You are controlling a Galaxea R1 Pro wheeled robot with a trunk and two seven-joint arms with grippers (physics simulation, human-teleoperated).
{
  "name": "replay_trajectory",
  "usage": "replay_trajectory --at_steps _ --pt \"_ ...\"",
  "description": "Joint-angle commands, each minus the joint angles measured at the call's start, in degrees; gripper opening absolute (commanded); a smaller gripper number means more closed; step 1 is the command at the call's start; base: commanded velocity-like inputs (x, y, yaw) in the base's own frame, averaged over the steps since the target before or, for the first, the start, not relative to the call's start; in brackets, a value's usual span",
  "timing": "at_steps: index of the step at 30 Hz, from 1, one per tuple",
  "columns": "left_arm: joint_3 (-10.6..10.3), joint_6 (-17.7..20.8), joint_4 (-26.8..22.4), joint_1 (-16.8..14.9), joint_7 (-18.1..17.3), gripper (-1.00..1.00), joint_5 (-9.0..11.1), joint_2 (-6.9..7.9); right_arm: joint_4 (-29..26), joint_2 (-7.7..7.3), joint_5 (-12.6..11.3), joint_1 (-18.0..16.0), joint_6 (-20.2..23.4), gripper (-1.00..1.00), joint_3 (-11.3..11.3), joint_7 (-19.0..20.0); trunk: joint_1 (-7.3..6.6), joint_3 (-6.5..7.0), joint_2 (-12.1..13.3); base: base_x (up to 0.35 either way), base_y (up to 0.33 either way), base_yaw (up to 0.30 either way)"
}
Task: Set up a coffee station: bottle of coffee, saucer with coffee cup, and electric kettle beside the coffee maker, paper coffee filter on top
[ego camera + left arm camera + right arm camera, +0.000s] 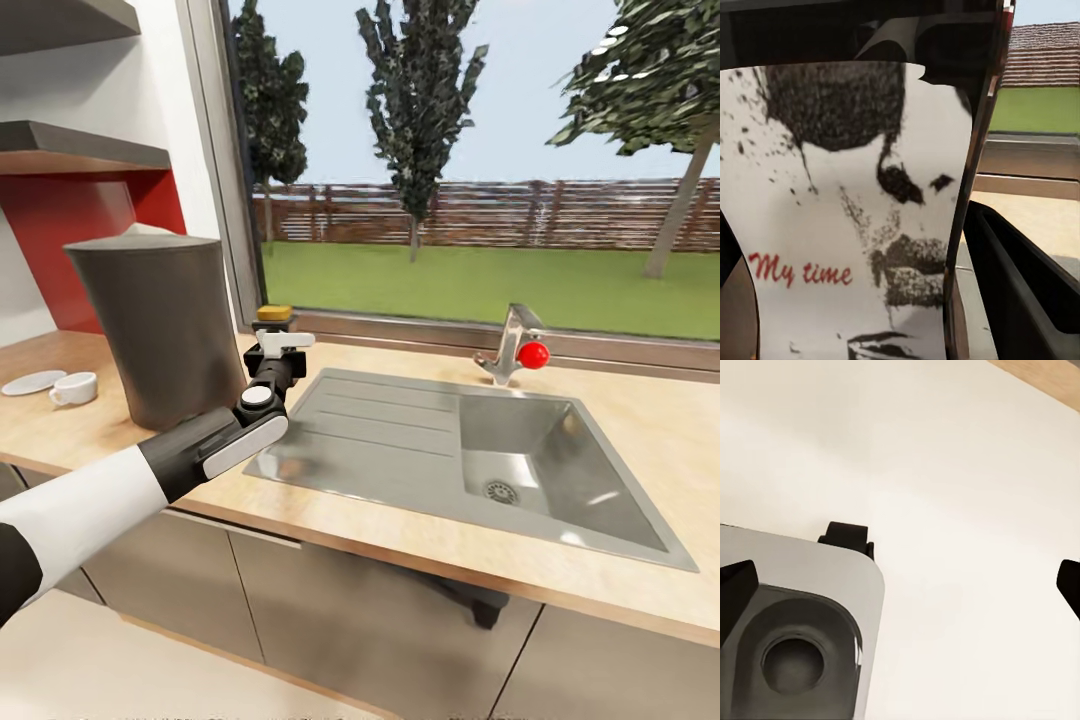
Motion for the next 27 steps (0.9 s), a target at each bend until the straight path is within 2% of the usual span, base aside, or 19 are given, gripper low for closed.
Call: replay_trajectory --at_steps 1,12,17,21,27 --pt "-0.18 0.33 -0.13 -0.1 0.27 -1.0 0.0 0.05 0.05 -0.01 0.09 -0.04 -0.18 1.0 0.25 -0.01 0.0 -0.11 -0.03 0.0 0.0 0.0" --pt "-0.18 0.38 -0.12 -0.1 0.04 -1.0 0.0 0.05 0.05 0.0 0.09 -0.04 -0.23 1.0 0.25 0.0 0.0 -0.22 -0.03 0.0 0.0 0.0" --pt "-0.18 0.38 -0.12 -0.1 0.0 -1.0 0.0 0.05 0.05 0.0 0.09 -0.04 -0.23 1.0 0.25 0.0 1.09 -1.12 -2.04 0.0 0.0 0.0" --pt "-0.18 0.38 -0.12 -0.1 -0.01 -1.0 0.0 0.05 0.05 -0.01 0.09 -0.04 -0.23 1.0 0.25 0.0 1.09 -1.12 -2.04 0.0 0.0 0.0" --pt "-0.18 0.38 -0.16 -0.1 -0.01 -1.0 0.0 0.05 0.05 0.0 0.09 -0.04 -0.23 1.0 0.27 0.0 2.41 -2.2 -4.45 0.0 0.0 0.0"
